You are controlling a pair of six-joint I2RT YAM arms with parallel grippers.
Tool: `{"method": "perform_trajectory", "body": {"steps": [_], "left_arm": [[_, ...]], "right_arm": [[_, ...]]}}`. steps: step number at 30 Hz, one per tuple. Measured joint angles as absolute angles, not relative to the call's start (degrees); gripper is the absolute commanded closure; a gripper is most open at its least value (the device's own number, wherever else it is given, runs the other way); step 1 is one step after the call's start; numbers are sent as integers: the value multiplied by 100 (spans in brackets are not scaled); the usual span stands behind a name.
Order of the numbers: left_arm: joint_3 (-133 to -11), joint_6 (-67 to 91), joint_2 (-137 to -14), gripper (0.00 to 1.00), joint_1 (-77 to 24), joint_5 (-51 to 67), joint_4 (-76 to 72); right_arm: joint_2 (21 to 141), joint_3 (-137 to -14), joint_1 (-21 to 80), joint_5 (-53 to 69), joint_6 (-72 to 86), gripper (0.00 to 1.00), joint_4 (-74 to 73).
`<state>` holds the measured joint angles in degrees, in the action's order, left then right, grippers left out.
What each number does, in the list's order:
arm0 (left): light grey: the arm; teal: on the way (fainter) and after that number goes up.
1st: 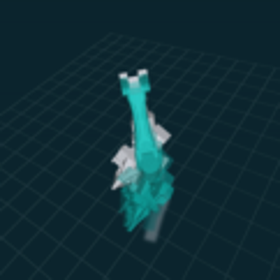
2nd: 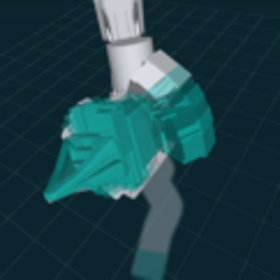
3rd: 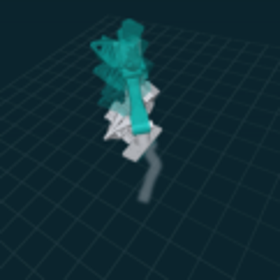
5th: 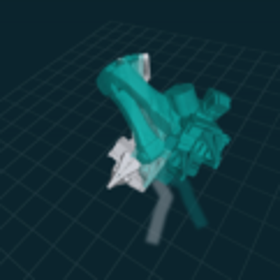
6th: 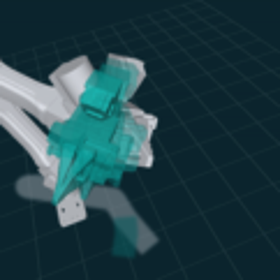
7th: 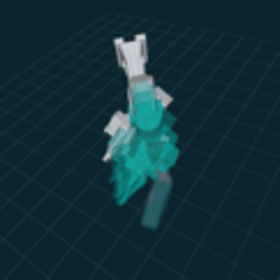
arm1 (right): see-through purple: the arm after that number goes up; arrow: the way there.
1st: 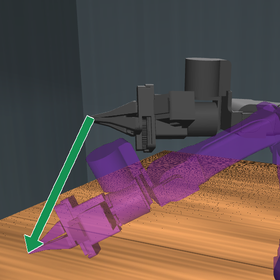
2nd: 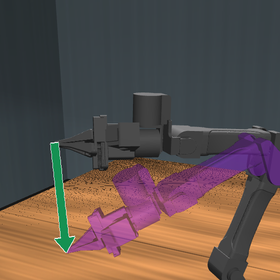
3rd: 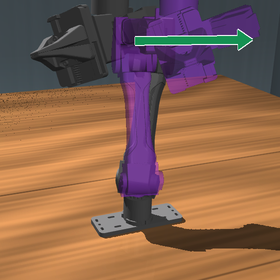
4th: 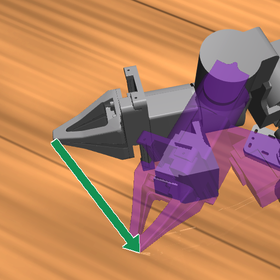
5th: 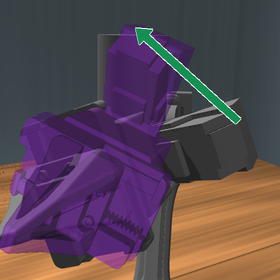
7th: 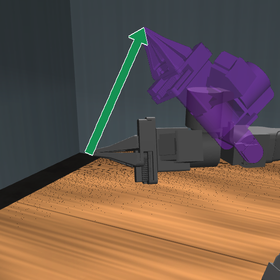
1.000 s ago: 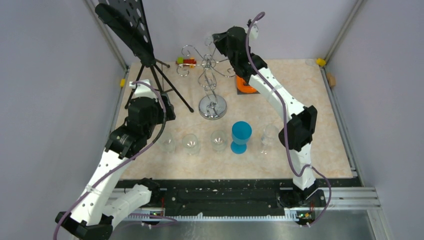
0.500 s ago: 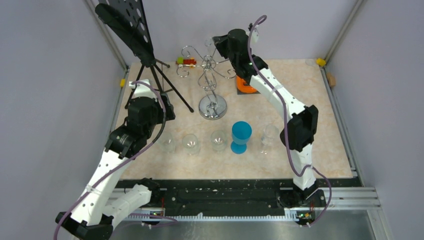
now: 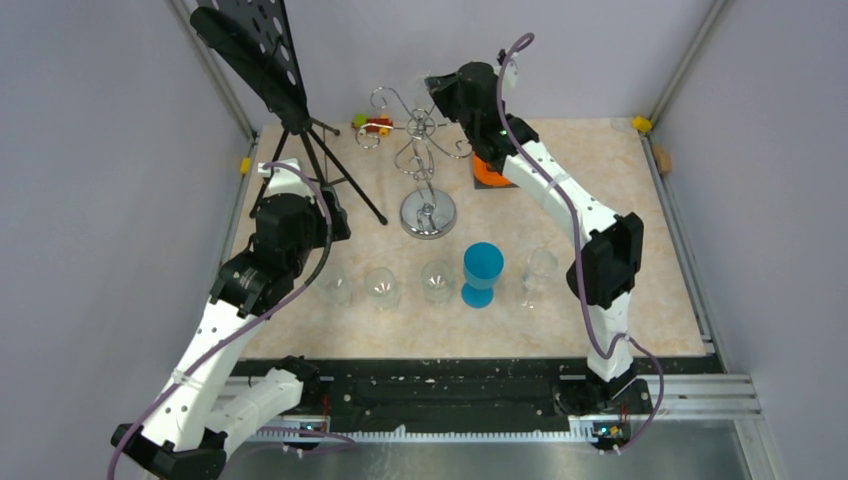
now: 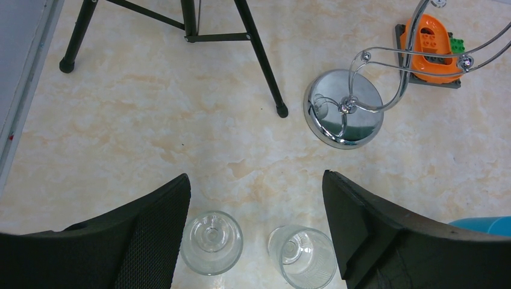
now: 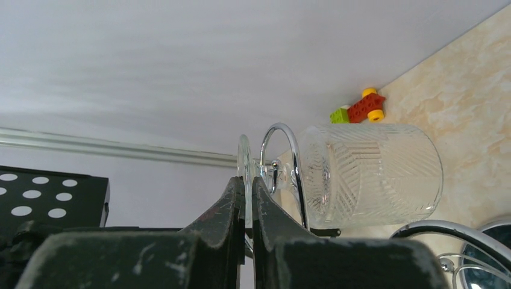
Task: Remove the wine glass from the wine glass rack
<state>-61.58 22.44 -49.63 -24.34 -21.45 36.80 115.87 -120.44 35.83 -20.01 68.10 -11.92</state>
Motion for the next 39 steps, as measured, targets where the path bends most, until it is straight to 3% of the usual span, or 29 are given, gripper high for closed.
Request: {"method": "perform_trajectory", "body": {"steps": [27, 39], "left_arm": [[-6156, 2246, -4963, 17, -2368, -2126, 3671], [-6156, 2248, -4965, 16, -2359, -2126, 3642]], "right_arm": [[11688, -12302, 3481, -2556, 6195, 100, -1028], [11244, -11268, 3470, -2718, 6952, 100, -421]]}}
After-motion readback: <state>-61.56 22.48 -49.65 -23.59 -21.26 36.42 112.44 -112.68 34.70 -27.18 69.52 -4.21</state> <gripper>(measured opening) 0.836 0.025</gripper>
